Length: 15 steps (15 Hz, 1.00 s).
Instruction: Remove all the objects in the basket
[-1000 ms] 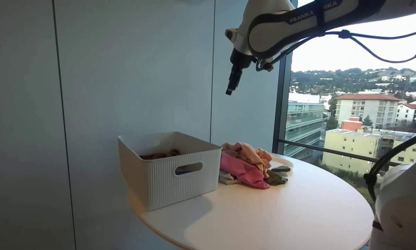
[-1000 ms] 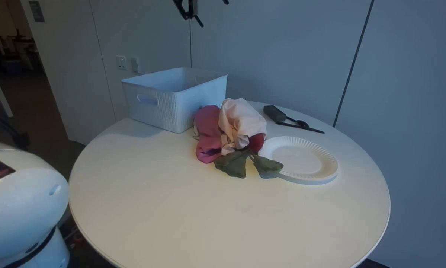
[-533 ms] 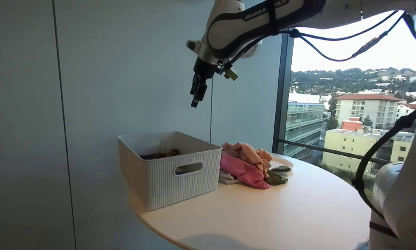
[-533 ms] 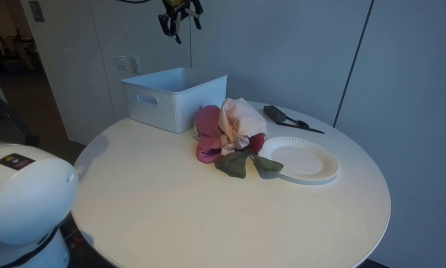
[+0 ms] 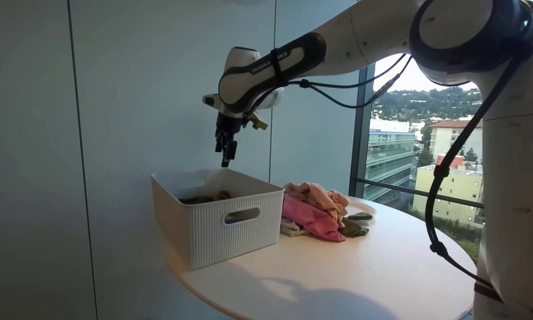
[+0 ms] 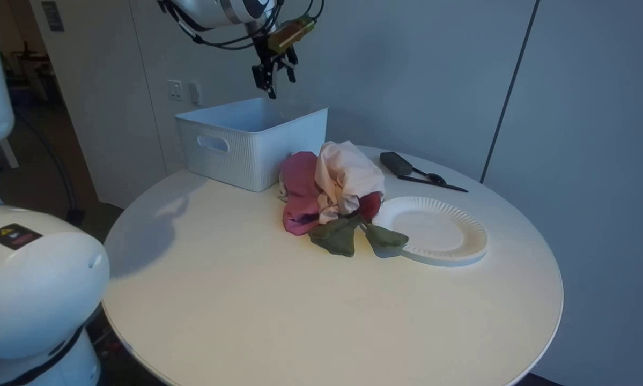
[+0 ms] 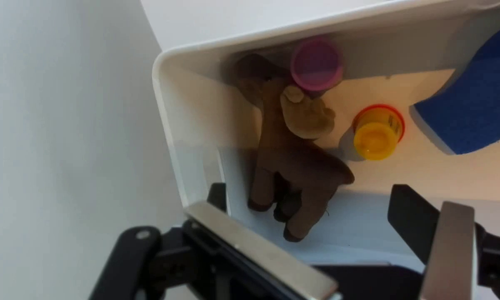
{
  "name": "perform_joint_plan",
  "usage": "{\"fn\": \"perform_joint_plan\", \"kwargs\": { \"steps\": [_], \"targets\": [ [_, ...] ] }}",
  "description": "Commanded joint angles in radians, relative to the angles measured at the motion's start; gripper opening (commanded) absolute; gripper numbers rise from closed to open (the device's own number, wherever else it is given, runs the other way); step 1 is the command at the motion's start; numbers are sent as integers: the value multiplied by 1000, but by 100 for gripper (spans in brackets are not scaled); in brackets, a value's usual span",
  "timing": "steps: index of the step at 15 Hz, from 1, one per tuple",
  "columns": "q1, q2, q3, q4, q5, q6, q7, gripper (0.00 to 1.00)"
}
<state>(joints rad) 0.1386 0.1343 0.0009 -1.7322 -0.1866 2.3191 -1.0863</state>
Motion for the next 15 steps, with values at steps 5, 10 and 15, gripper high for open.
{"fn": "perform_joint_plan", "kwargs": {
  "steps": [5, 10, 15],
  "targets": [
    [-76, 223, 114, 242, 160, -59, -229, 100],
    [-66, 322, 136, 268, 131, -84, -217, 100],
    [-56, 399, 132, 258, 85, -62, -206, 100]
  ]
}}
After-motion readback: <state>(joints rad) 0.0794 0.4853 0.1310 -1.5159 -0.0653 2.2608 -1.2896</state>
